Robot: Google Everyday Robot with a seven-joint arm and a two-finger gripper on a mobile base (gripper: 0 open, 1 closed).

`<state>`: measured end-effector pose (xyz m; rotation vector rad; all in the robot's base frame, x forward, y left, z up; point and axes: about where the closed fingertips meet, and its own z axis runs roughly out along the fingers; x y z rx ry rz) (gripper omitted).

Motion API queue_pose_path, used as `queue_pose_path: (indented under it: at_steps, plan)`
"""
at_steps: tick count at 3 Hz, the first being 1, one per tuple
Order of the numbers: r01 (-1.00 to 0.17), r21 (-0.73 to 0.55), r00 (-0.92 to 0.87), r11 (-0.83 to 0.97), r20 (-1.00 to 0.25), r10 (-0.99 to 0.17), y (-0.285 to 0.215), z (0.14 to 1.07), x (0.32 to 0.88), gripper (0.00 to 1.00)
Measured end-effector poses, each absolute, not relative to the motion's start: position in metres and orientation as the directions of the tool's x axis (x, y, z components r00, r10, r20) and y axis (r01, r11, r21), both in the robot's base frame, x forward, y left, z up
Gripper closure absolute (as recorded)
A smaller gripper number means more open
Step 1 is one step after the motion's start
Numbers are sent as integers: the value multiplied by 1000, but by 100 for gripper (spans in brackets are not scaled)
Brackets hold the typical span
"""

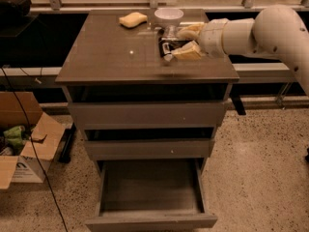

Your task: Pick rxbar chocolate from bottom drawer and place on counter

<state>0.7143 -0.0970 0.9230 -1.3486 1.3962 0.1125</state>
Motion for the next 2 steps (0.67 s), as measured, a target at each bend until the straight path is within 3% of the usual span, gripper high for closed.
queue_pose_path:
  at_steps: [2]
  plan:
    - [-720,-573,225,391,-726,-649,-145,903,718,100]
